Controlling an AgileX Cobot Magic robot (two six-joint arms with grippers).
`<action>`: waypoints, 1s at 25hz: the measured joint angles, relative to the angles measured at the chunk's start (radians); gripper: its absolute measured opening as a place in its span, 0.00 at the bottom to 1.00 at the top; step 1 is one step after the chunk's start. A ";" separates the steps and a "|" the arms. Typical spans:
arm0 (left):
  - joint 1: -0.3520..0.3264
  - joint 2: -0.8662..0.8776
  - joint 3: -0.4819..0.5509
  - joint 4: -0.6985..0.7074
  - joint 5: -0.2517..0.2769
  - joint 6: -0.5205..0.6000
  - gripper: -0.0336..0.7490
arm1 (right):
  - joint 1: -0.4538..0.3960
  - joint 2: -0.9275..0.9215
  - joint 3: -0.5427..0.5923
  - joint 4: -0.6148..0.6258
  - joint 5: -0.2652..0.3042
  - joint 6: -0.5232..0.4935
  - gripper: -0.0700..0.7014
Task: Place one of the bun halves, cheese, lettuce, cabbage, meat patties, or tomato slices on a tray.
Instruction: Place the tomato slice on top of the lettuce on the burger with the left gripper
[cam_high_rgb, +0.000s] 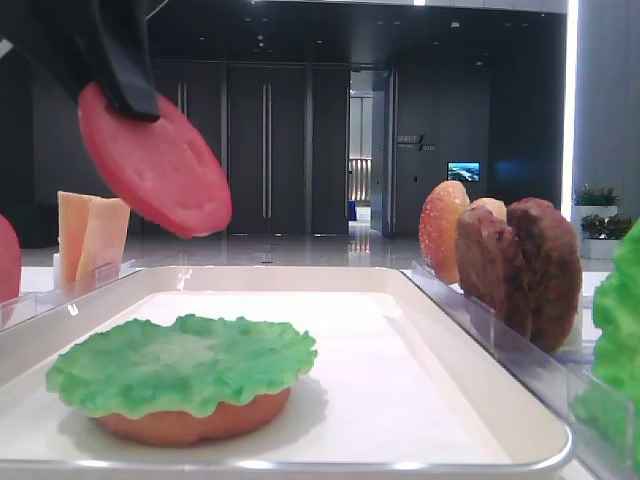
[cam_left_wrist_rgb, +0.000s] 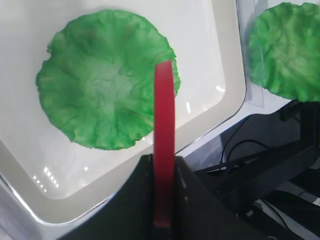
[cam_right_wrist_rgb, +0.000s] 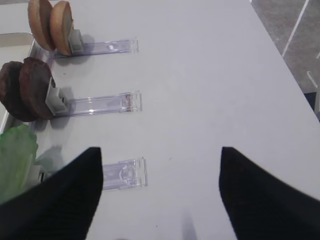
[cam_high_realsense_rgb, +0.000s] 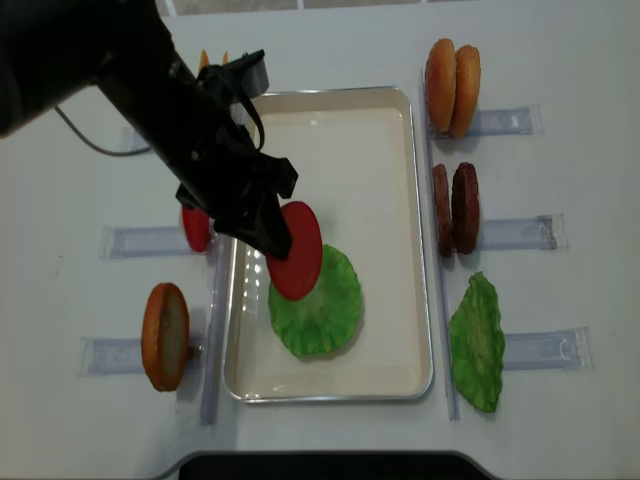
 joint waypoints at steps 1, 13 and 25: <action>0.000 0.000 0.017 -0.010 -0.016 0.019 0.11 | 0.000 0.000 0.000 0.000 0.000 0.000 0.70; 0.000 0.007 0.164 -0.178 -0.175 0.184 0.11 | 0.000 0.000 0.000 0.000 0.000 0.000 0.70; 0.000 0.029 0.227 -0.261 -0.240 0.258 0.11 | 0.000 0.000 0.000 0.000 0.000 0.000 0.70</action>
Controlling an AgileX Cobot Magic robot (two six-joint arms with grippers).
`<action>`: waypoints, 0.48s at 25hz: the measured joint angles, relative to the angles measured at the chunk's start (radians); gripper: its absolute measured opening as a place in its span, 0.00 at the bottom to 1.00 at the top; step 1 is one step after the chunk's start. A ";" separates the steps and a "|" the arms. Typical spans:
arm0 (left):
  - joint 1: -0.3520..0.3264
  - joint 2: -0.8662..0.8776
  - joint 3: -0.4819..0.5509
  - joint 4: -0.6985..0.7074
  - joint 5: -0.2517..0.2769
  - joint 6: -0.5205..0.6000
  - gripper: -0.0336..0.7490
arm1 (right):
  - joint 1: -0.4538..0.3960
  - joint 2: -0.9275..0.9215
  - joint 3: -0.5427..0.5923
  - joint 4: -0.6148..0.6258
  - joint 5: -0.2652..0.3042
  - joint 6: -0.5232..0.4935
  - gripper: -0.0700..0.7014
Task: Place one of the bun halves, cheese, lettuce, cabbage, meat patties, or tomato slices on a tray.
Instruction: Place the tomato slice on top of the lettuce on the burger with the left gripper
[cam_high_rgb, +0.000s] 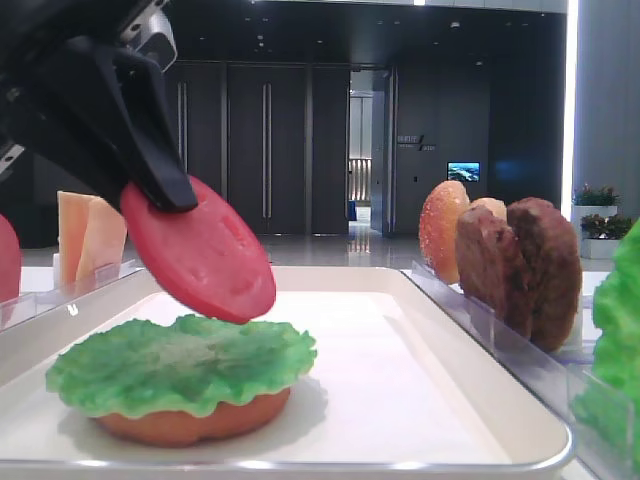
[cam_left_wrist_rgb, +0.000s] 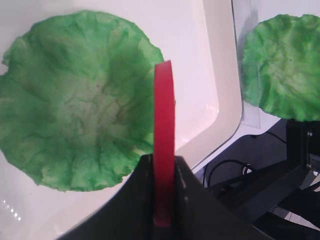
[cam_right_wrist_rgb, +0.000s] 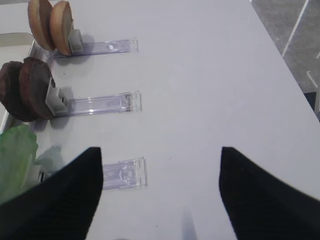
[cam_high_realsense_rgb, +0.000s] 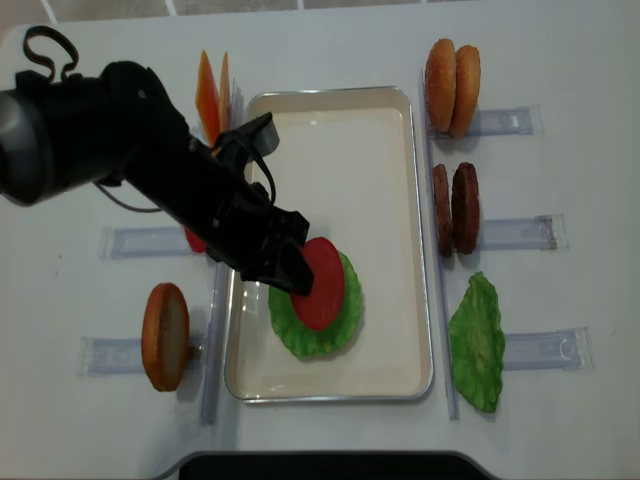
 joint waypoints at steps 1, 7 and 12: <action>0.000 0.000 0.005 -0.004 -0.004 0.007 0.11 | 0.000 0.000 0.000 0.000 0.000 0.000 0.70; 0.000 0.013 0.009 -0.029 -0.029 0.021 0.11 | 0.000 0.000 0.000 0.000 0.000 0.000 0.70; 0.000 0.037 0.009 -0.032 -0.030 0.039 0.11 | 0.000 0.000 0.000 0.000 0.000 0.000 0.70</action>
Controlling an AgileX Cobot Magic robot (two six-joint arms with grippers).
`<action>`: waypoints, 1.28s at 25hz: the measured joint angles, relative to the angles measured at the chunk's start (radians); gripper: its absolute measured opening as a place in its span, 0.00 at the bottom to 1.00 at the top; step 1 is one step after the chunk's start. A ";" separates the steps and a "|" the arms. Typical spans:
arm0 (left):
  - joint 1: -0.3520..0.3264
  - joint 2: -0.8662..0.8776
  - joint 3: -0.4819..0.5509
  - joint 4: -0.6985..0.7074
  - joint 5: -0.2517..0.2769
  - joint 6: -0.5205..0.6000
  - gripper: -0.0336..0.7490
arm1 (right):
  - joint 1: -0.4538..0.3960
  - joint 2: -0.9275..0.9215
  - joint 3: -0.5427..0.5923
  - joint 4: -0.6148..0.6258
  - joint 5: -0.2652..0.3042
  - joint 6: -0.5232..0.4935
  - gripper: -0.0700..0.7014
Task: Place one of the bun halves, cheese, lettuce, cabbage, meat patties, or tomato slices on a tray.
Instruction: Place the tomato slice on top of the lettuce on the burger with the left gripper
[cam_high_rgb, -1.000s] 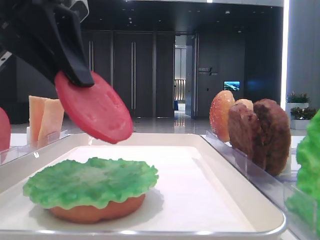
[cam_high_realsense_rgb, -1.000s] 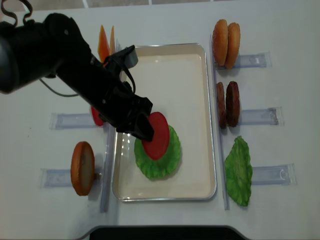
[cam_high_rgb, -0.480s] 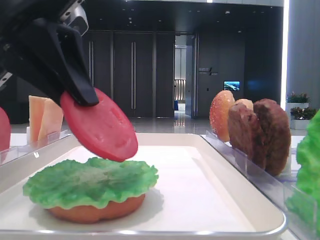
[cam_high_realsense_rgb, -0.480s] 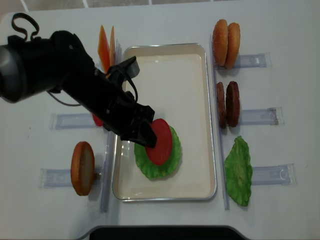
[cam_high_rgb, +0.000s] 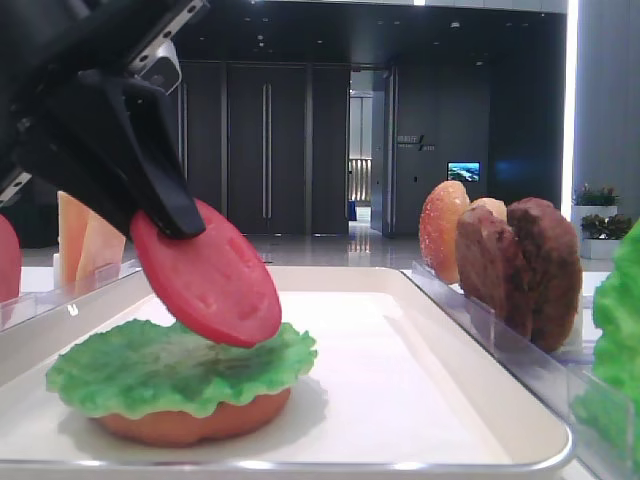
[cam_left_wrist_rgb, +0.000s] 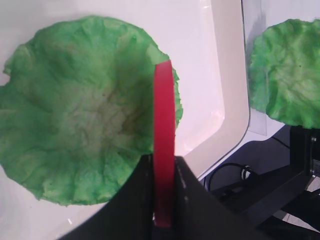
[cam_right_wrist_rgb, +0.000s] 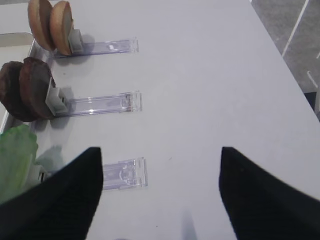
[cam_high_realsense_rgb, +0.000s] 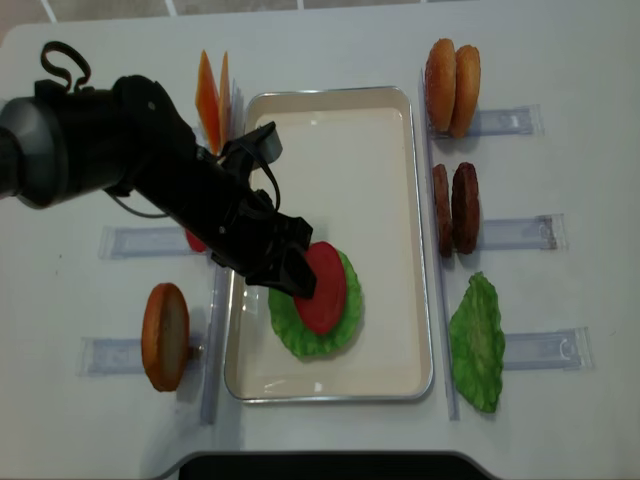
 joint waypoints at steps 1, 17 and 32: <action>0.000 0.000 0.000 -0.002 0.000 0.001 0.11 | 0.000 0.000 0.000 0.000 0.000 0.000 0.70; 0.000 0.015 0.000 -0.003 -0.002 0.002 0.11 | 0.000 0.000 0.000 0.000 0.000 0.000 0.70; 0.000 0.019 0.000 0.004 -0.021 -0.017 0.11 | 0.000 0.000 0.000 0.000 0.000 0.001 0.70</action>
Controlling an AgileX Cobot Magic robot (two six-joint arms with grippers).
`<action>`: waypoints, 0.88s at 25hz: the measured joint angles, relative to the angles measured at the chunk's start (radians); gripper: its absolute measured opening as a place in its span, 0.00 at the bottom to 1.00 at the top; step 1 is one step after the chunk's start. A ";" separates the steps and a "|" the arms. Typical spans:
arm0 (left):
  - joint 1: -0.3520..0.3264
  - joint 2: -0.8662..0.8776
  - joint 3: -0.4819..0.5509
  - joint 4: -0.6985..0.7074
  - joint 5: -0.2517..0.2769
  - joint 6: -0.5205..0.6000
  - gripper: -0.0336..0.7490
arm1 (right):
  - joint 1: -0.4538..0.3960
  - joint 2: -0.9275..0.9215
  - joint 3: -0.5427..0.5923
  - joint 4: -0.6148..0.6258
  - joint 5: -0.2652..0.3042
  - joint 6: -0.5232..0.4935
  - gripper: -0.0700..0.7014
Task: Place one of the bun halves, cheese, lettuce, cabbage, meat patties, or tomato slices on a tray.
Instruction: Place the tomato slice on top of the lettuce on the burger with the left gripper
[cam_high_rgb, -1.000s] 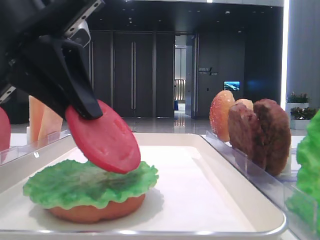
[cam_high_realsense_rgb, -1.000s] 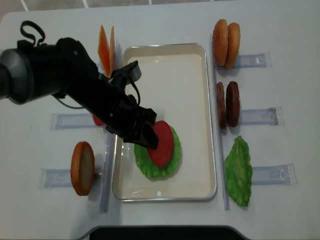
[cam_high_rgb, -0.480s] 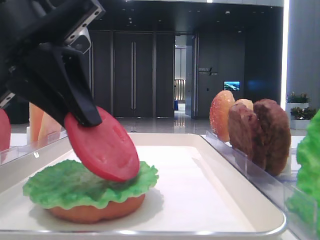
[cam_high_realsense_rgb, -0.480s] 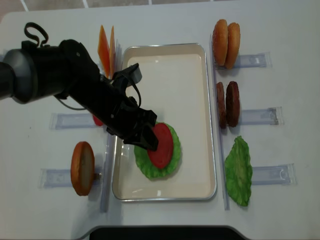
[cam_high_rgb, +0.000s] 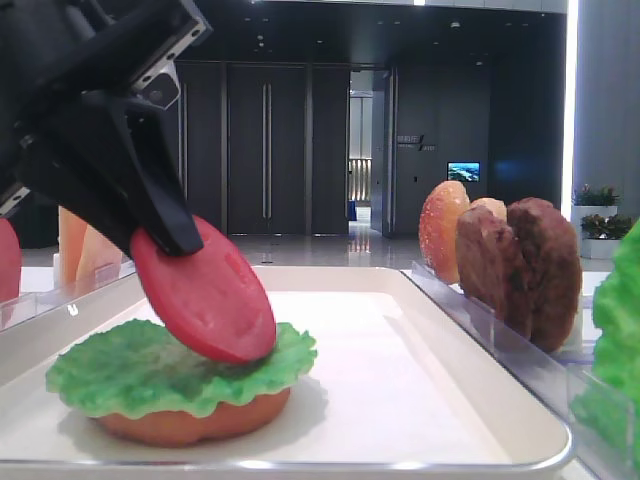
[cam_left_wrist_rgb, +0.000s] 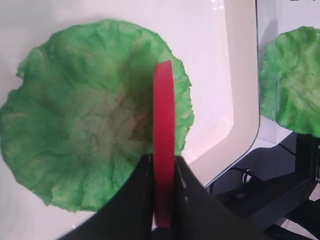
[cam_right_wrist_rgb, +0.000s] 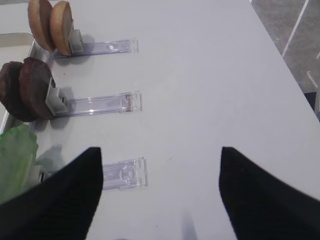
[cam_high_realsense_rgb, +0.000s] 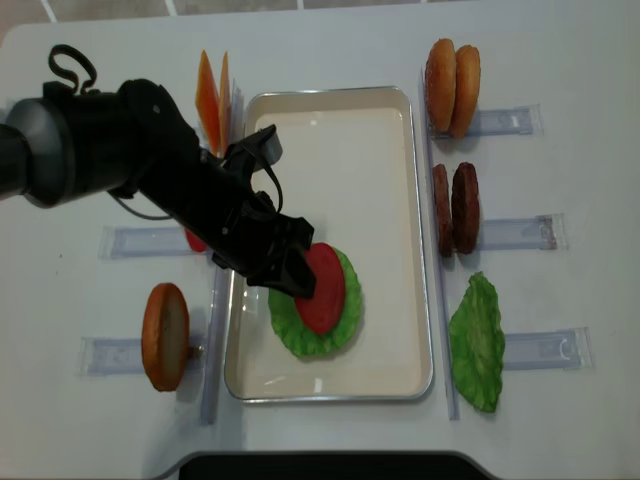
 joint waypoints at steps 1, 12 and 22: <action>0.000 0.000 0.000 0.000 0.000 0.000 0.11 | 0.000 0.000 0.000 0.000 0.000 0.000 0.70; -0.004 0.013 0.000 -0.011 0.001 0.002 0.11 | 0.000 0.000 0.000 0.000 0.000 0.000 0.70; -0.004 0.035 0.000 -0.019 -0.002 0.003 0.12 | 0.000 0.000 0.000 0.000 0.000 0.000 0.70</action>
